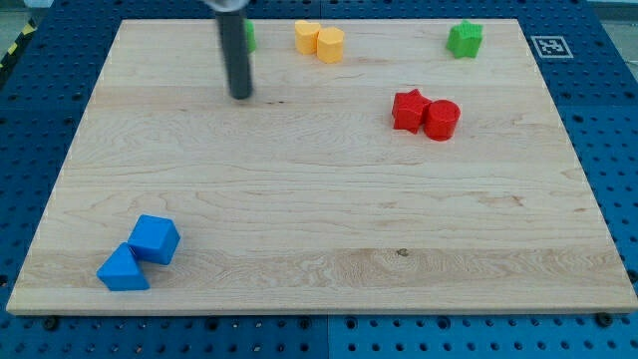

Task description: Slide the green circle towards the center

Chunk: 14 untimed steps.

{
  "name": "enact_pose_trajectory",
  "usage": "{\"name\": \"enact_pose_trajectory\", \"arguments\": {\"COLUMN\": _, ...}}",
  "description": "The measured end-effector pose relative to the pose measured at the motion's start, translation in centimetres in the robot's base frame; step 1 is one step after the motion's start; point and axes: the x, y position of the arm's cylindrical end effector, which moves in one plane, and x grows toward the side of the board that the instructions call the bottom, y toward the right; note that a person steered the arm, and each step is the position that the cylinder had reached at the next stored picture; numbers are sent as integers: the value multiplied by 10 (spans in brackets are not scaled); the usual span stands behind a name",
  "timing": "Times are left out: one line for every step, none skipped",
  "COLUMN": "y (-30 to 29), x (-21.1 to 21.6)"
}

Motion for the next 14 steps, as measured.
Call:
{"name": "enact_pose_trajectory", "arguments": {"y": -62, "x": -30}}
{"name": "enact_pose_trajectory", "arguments": {"y": -96, "x": -79}}
{"name": "enact_pose_trajectory", "arguments": {"y": -94, "x": -131}}
{"name": "enact_pose_trajectory", "arguments": {"y": -72, "x": -145}}
{"name": "enact_pose_trajectory", "arguments": {"y": -61, "x": -144}}
{"name": "enact_pose_trajectory", "arguments": {"y": -18, "x": -143}}
{"name": "enact_pose_trajectory", "arguments": {"y": 7, "x": -134}}
{"name": "enact_pose_trajectory", "arguments": {"y": 11, "x": -119}}
{"name": "enact_pose_trajectory", "arguments": {"y": 30, "x": -110}}
{"name": "enact_pose_trajectory", "arguments": {"y": 43, "x": -94}}
{"name": "enact_pose_trajectory", "arguments": {"y": 49, "x": -71}}
{"name": "enact_pose_trajectory", "arguments": {"y": 49, "x": -53}}
{"name": "enact_pose_trajectory", "arguments": {"y": 32, "x": -32}}
{"name": "enact_pose_trajectory", "arguments": {"y": 17, "x": 1}}
